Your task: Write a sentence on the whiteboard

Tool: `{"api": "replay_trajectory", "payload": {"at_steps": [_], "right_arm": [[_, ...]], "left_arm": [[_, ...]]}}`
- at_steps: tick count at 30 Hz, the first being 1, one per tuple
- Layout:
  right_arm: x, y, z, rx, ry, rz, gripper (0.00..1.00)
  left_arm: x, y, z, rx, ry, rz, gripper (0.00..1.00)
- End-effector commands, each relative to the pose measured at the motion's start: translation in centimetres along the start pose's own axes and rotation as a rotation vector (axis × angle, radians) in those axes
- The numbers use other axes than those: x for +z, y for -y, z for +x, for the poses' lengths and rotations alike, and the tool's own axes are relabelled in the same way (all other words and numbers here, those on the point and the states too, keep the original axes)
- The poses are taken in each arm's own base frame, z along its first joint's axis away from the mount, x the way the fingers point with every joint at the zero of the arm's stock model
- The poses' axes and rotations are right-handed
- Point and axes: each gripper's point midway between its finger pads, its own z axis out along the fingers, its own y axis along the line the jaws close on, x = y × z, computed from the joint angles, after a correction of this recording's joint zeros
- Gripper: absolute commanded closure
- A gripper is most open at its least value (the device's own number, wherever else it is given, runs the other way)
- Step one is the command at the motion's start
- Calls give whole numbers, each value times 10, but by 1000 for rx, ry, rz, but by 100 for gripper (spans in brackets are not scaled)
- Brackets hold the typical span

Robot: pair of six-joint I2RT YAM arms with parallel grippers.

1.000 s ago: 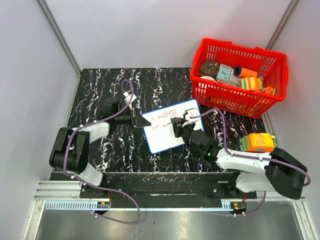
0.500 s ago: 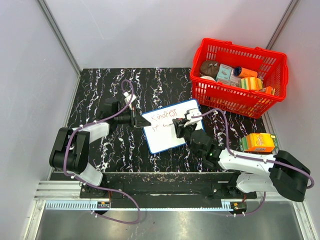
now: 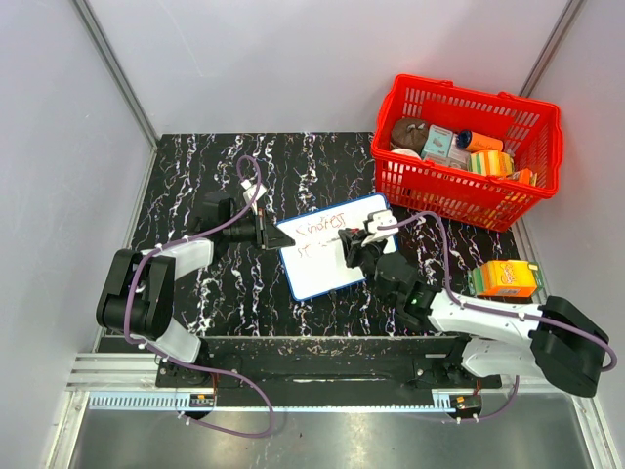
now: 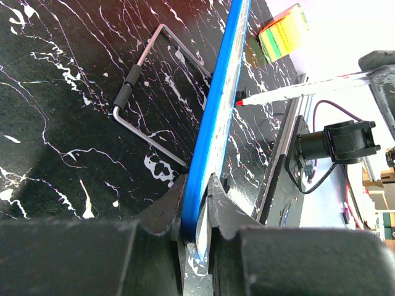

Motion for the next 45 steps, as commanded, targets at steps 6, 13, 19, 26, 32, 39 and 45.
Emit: {"api": "replay_trajectory", "payload": {"at_steps": [6, 13, 19, 26, 32, 39, 45], "right_arm": [[16, -6, -16, 46, 49, 18, 100], [16, -3, -7, 32, 18, 24, 100], [14, 13, 0, 24, -9, 84, 100], [14, 30, -1, 25, -18, 137, 100], [13, 29, -6, 32, -11, 123, 100], [10, 12, -23, 87, 43, 20, 100], [14, 8, -27, 81, 55, 15, 100]], "left_arm": [[-7, -64, -11, 131, 67, -285, 100], [-7, -65, -11, 129, 66, -287, 100], [-7, -65, -10, 128, 65, -287, 100], [-7, -64, -10, 130, 66, -288, 100], [-7, -64, -11, 130, 66, -289, 100], [-7, -64, -11, 131, 65, -288, 100], [-7, -64, -11, 130, 64, -288, 100]]}}
